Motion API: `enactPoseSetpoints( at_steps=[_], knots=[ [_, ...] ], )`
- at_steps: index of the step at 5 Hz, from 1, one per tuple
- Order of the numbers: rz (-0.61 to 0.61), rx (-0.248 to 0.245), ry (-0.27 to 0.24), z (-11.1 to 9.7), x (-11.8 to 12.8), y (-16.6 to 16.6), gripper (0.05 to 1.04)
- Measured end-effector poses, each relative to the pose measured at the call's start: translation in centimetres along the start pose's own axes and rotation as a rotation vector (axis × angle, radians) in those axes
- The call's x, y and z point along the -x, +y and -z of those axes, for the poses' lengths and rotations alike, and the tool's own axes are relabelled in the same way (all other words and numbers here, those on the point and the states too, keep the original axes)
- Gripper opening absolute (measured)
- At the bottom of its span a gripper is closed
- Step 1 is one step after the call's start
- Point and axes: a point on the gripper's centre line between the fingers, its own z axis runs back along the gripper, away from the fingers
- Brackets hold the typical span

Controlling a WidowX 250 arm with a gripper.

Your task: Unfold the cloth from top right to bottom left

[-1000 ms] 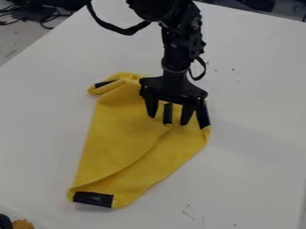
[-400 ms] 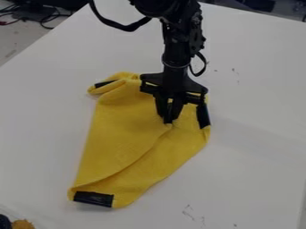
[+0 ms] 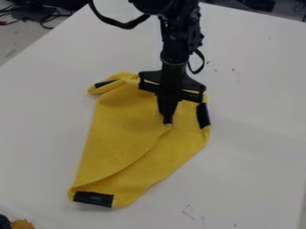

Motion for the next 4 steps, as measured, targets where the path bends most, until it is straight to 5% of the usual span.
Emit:
enactPoseSetpoints(
  at_steps=[1, 2, 4],
  knots=[
    [0.003, -0.018, 0.005, -0.25, -0.17, 0.30, 0.073],
    [0.010, -0.031, 0.012, -0.34, -0.14, 0.50, 0.221],
    [0.007, -0.017, 0.004, -0.40, -0.30, 0.22, 0.786]
  ],
)
